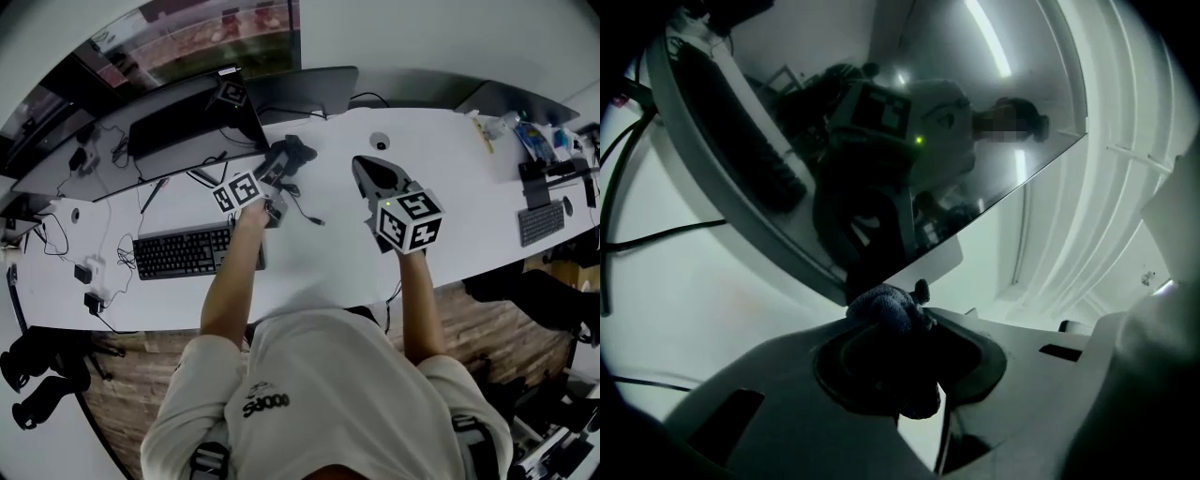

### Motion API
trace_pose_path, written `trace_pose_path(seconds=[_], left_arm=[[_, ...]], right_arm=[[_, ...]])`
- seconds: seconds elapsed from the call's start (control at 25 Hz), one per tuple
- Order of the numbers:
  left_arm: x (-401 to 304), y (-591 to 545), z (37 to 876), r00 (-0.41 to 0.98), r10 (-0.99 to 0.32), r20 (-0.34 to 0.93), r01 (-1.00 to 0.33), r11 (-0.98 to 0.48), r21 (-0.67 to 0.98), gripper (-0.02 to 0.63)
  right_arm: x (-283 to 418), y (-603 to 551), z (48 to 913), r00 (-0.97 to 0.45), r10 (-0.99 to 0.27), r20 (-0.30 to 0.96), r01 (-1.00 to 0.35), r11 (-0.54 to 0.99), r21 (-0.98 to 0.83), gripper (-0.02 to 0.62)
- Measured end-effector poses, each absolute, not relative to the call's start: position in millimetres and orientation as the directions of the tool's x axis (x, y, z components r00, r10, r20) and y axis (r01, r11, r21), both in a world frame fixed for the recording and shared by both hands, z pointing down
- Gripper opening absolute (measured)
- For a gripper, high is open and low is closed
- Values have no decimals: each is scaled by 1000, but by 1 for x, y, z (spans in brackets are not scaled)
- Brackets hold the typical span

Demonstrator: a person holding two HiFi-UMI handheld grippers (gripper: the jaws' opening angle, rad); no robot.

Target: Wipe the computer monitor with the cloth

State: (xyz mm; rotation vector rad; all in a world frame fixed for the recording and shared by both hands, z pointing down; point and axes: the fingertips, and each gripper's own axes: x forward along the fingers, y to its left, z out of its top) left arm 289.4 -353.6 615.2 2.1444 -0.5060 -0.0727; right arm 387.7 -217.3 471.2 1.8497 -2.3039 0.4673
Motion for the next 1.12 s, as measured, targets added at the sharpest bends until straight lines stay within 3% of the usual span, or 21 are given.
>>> trace_pose_path(seconds=[0.6,1.12], left_arm=[[281,-352,474,869,-493,-39,-310,-605,733,78],[276,-336,338,869,-459,-184,-230,-704,672,79]], right_arm=[[388,-188,455,-194,-944,267,-977,161,-139,6],[383,-166,437,-167,-961,220,-980,136,-147,5]])
